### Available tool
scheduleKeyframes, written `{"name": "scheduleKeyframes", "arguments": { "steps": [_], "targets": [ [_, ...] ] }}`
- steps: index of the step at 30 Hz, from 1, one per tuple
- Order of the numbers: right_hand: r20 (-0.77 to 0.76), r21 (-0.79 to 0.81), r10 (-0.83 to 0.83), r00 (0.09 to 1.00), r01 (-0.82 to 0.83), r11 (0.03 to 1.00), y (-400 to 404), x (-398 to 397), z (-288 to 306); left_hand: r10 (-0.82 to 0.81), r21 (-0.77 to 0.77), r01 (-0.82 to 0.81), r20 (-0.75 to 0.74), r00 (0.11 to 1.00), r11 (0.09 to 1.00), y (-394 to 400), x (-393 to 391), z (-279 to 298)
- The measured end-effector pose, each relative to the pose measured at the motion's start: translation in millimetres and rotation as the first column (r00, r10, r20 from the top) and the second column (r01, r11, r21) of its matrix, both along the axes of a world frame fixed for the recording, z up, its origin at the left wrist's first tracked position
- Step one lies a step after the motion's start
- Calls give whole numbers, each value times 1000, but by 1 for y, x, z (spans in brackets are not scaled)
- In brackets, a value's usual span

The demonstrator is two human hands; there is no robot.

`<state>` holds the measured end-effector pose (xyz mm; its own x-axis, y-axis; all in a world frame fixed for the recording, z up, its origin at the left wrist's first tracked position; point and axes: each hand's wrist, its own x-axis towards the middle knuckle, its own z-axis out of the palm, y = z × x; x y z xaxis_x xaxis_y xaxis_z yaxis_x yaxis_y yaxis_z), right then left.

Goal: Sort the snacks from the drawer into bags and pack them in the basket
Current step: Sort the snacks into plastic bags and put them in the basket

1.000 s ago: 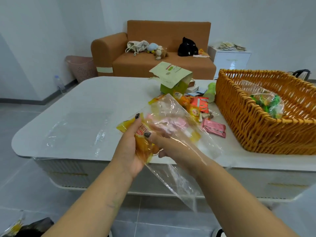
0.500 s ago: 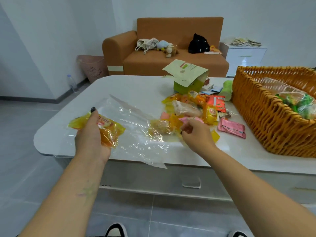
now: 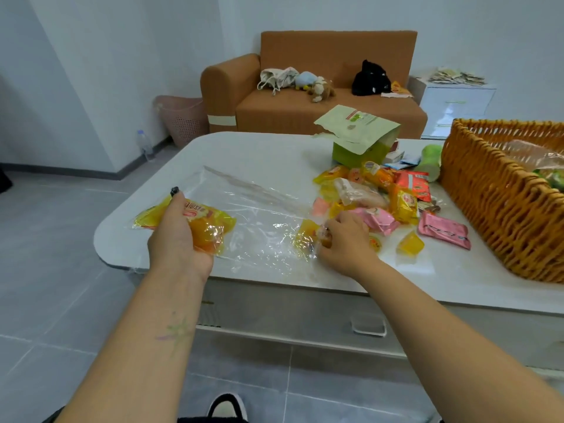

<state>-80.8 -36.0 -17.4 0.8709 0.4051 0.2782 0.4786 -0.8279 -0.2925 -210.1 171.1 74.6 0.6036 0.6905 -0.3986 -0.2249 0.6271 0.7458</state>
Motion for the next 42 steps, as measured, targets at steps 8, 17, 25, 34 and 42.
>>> {"name": "scheduleKeyframes", "arguments": {
  "steps": [8, 17, 25, 34, 42],
  "targets": [
    [-216, 698, -179, 960, 280, 659, -49, -60, 78, 99, 0, -99, -20, 995, 995, -17, 0, 6],
    [-403, 594, 35, 915, 232, 770, -60, -112, 84, -300, -7, 302, 104, 948, 953, -58, 7, 2],
    [-546, 767, 356, 758, 282, 576, -97, -108, 102, -362, 233, 333, 96, 927, 914, -76, 13, 1],
    [-712, 521, 331, 619, 150, 840, -163, -89, 108, -363, 124, 345, 181, 914, 930, -72, 18, 6],
    [-353, 571, 381, 855, -125, 811, -172, -100, 109, -385, 181, 357, 160, 909, 917, -80, 18, 5]
  ]
}}
